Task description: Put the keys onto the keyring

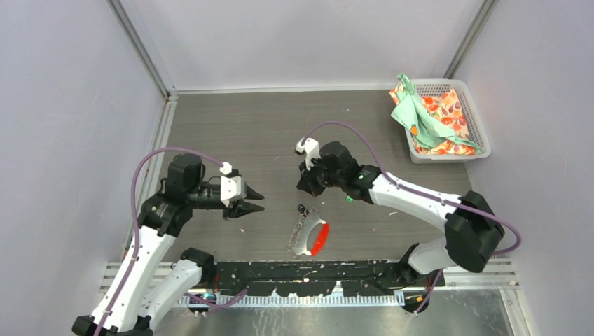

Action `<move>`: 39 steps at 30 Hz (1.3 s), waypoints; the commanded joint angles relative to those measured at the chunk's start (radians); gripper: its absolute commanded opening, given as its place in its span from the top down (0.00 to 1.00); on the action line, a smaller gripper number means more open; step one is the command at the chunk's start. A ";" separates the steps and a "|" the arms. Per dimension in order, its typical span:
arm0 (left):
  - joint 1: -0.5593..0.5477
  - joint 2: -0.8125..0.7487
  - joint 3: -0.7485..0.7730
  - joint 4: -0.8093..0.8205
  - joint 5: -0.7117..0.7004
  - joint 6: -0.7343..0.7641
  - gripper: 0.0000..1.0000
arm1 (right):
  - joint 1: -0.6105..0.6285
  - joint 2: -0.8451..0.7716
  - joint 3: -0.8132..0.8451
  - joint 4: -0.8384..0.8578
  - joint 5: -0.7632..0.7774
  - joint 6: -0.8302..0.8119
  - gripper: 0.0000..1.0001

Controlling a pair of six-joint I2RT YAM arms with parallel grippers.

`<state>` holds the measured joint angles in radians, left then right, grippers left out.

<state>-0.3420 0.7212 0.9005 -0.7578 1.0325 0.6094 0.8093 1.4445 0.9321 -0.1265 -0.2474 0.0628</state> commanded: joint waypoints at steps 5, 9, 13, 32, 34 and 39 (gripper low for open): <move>0.001 -0.009 0.015 -0.002 0.023 -0.008 0.68 | 0.008 -0.076 -0.003 -0.013 -0.024 -0.035 0.61; 0.001 -0.010 0.016 0.018 0.031 -0.029 0.68 | 0.008 0.039 0.022 -0.097 -0.124 -0.118 0.43; 0.001 -0.012 0.021 0.019 0.029 -0.040 0.68 | 0.001 0.137 0.036 -0.085 -0.184 -0.153 0.38; 0.001 -0.023 0.033 -0.009 0.037 -0.046 0.69 | -0.070 0.352 0.111 -0.093 -0.314 -0.219 0.40; 0.001 -0.022 0.036 -0.008 0.038 -0.048 0.69 | -0.075 0.364 0.116 -0.097 -0.328 -0.214 0.44; 0.001 -0.028 0.038 -0.010 0.035 -0.050 0.69 | -0.077 0.380 0.121 -0.103 -0.349 -0.206 0.60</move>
<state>-0.3420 0.7025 0.9009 -0.7609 1.0416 0.5758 0.7349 1.8137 1.0237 -0.2176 -0.5598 -0.1364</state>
